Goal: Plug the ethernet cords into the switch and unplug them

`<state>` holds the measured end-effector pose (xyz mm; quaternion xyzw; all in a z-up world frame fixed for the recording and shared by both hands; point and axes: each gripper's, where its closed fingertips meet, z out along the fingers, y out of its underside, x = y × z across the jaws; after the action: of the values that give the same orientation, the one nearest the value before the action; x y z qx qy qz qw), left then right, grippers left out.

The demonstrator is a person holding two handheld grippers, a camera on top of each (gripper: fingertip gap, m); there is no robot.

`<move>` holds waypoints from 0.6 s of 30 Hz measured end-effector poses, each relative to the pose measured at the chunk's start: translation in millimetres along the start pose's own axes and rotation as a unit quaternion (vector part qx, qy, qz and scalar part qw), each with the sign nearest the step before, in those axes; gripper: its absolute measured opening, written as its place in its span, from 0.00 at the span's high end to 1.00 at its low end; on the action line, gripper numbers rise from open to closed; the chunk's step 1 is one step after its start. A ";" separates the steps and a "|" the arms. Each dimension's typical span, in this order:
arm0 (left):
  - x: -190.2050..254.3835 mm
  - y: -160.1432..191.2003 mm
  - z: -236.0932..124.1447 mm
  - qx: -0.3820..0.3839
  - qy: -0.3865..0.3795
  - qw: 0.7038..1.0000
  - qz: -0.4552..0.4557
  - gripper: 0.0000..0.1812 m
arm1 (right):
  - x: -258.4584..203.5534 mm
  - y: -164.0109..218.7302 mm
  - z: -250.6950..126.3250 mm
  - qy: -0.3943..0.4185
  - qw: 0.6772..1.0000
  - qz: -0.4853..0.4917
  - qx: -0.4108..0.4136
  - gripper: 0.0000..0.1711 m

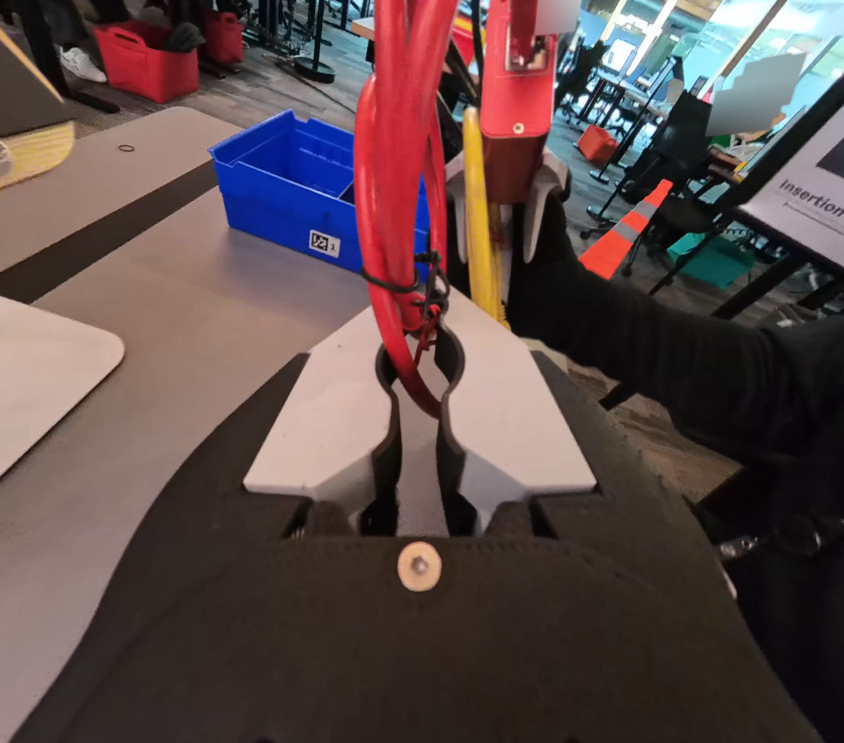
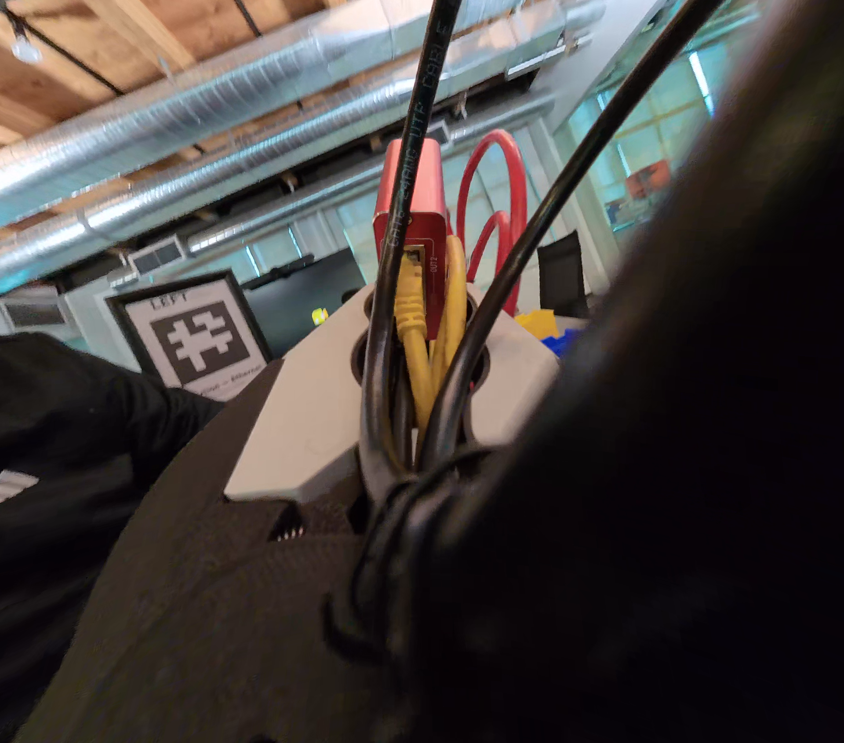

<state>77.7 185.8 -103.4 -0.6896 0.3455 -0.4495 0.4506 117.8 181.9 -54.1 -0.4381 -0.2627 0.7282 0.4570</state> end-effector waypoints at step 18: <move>37.1 -6.3 -3.9 -0.021 0.120 0.992 0.008 0.85 | 0.4 -17.4 -10.7 -0.014 0.998 0.034 0.050 0.82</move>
<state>87.8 154.1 -85.3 -0.6371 0.4121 -0.5184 0.3944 134.7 189.8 -45.7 -0.4131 -0.2175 0.7618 0.4492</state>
